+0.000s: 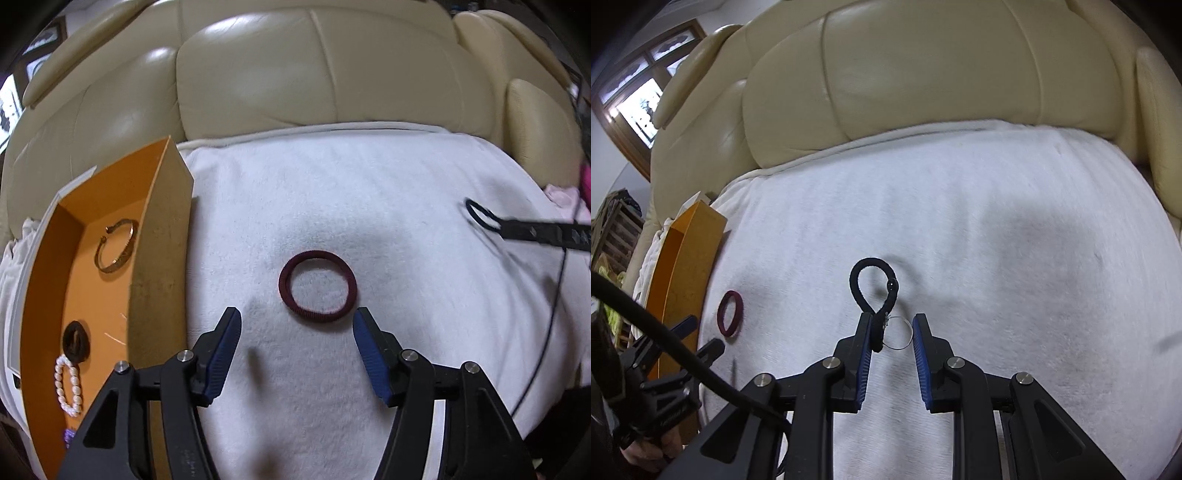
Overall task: Organize jewelry
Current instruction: 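Lift the hair tie and black cord and carry both over the orange box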
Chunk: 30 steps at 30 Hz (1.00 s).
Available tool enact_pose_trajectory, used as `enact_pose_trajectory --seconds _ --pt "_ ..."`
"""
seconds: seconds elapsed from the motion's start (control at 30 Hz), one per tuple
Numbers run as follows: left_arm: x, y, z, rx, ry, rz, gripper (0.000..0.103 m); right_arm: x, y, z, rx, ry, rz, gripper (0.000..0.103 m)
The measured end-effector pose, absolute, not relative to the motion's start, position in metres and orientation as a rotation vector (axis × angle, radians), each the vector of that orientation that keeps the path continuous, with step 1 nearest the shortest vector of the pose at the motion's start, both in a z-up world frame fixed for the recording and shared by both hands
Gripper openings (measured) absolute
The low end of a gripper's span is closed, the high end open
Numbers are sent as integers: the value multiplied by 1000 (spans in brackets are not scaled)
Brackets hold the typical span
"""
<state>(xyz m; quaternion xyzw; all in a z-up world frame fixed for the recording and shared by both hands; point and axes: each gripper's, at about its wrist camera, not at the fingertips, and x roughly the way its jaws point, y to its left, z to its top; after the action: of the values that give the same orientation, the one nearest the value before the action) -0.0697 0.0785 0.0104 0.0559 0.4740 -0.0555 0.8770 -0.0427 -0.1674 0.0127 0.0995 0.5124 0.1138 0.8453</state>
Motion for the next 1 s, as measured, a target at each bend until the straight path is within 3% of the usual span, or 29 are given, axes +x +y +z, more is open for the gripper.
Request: enact_pose_trajectory --seconds 0.33,0.47,0.53,0.63,1.0 --pt "-45 73 0 39 1009 -125 61 -36 -160 12 207 1089 279 23" --pt "-47 69 2 49 991 -162 38 -33 -157 11 207 1094 287 23" --pt "-50 67 4 65 983 -171 20 -32 -156 11 202 1095 285 23" --pt "-52 66 6 58 972 -189 9 -33 -154 11 204 1096 289 23" --pt "-66 70 35 35 876 -143 7 -36 -137 19 199 1060 336 23"
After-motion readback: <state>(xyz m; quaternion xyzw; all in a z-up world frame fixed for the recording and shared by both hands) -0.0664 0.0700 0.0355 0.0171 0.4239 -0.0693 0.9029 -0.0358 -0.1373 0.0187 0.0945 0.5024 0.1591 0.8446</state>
